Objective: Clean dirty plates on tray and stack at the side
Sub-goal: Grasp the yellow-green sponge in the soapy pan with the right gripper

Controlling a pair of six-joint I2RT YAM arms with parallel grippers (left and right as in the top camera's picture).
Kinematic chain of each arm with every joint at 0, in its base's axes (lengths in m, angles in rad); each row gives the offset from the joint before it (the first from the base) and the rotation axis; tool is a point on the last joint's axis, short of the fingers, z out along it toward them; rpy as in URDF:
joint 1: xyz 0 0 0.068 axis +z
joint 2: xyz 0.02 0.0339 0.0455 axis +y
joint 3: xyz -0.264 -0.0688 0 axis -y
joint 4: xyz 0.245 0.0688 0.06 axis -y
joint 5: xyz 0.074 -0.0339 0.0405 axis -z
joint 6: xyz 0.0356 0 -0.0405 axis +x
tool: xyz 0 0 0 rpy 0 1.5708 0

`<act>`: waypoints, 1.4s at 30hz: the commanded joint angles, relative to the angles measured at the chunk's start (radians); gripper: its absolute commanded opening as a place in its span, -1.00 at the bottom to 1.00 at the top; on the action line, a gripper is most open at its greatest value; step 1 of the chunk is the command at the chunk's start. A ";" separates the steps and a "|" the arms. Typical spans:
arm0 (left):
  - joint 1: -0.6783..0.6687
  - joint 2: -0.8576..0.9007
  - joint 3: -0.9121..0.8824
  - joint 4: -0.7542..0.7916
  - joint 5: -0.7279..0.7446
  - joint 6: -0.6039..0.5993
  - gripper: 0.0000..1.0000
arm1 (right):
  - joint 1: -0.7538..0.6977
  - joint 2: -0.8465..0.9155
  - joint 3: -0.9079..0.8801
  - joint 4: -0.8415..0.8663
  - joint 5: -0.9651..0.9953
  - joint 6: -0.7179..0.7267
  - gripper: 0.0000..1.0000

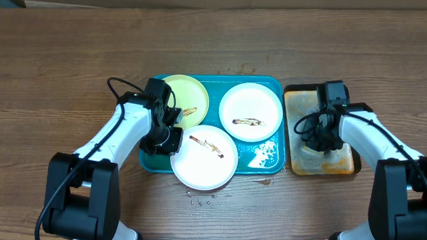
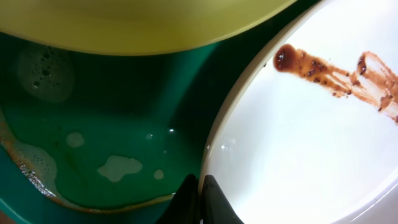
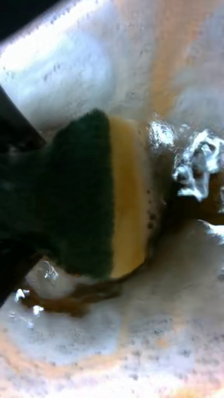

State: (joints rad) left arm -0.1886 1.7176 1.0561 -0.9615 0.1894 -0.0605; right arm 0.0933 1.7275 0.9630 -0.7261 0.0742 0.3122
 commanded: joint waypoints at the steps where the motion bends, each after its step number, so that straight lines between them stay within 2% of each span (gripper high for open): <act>1: -0.003 0.010 0.011 -0.002 -0.006 -0.014 -0.88 | 0.001 0.009 -0.008 0.003 -0.002 0.003 -0.49; 5: -0.003 0.010 0.011 -0.002 -0.006 -0.014 -0.88 | 0.001 0.008 0.005 -0.022 -0.048 0.003 -0.89; 6: -0.003 0.010 0.011 -0.002 -0.005 -0.014 -0.88 | 0.001 0.008 0.014 -0.033 -0.056 0.003 -0.93; 14: -0.003 0.010 0.011 -0.003 -0.006 -0.014 -0.90 | 0.001 -0.002 0.237 -0.229 -0.061 0.002 -0.93; 17: -0.003 0.010 0.011 -0.003 -0.006 -0.014 -0.90 | 0.001 -0.003 0.276 -0.252 -0.061 0.003 -0.92; 22: -0.003 0.010 0.011 -0.002 -0.005 -0.015 -0.90 | 0.001 0.001 0.230 -0.231 -0.058 0.002 -0.93; 34: -0.003 0.010 0.011 -0.002 -0.005 -0.015 -0.88 | 0.001 0.001 -0.018 0.031 -0.050 0.002 -0.92; 38: -0.003 0.010 0.011 -0.002 -0.005 -0.015 -0.86 | 0.001 -0.001 -0.012 0.034 -0.054 0.002 -0.92; 42: -0.003 0.010 0.011 -0.002 -0.005 -0.014 -0.85 | 0.001 -0.009 0.057 -0.054 -0.053 0.002 -0.92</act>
State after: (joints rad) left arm -0.1886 1.7176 1.0561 -0.9642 0.1890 -0.0685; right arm 0.0933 1.7329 0.9707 -0.7364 0.0227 0.3141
